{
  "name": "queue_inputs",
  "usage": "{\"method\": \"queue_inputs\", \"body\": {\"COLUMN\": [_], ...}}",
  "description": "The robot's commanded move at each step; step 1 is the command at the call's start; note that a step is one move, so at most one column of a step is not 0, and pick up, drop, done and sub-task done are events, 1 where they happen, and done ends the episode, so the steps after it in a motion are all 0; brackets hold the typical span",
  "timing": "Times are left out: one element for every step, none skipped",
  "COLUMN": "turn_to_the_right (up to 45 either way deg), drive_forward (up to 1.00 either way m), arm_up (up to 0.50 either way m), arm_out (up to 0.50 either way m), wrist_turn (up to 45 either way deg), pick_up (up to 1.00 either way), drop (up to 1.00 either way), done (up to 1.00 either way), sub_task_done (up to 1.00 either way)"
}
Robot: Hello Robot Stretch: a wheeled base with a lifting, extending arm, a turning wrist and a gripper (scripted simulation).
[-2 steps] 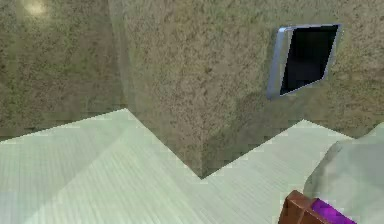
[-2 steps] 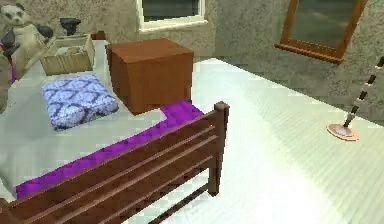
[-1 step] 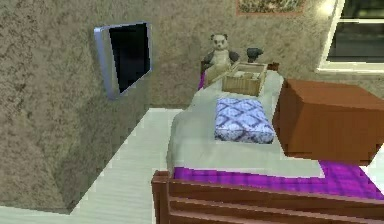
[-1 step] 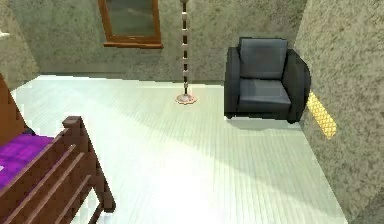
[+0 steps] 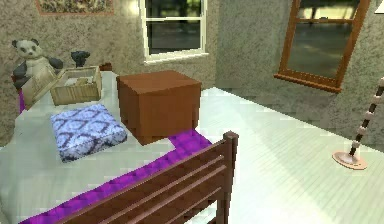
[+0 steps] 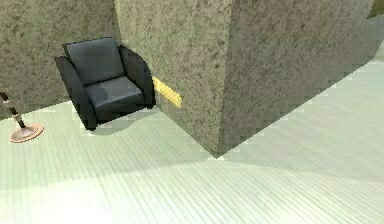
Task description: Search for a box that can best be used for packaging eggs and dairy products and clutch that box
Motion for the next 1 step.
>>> {"method": "queue_inputs", "body": {"turn_to_the_right": [6.0], "drive_forward": [0.0], "arm_up": [0.0], "arm_out": [0.0], "wrist_turn": [0.0], "pick_up": [0.0], "drop": [0.0], "done": [0.0], "sub_task_done": [0.0]}}
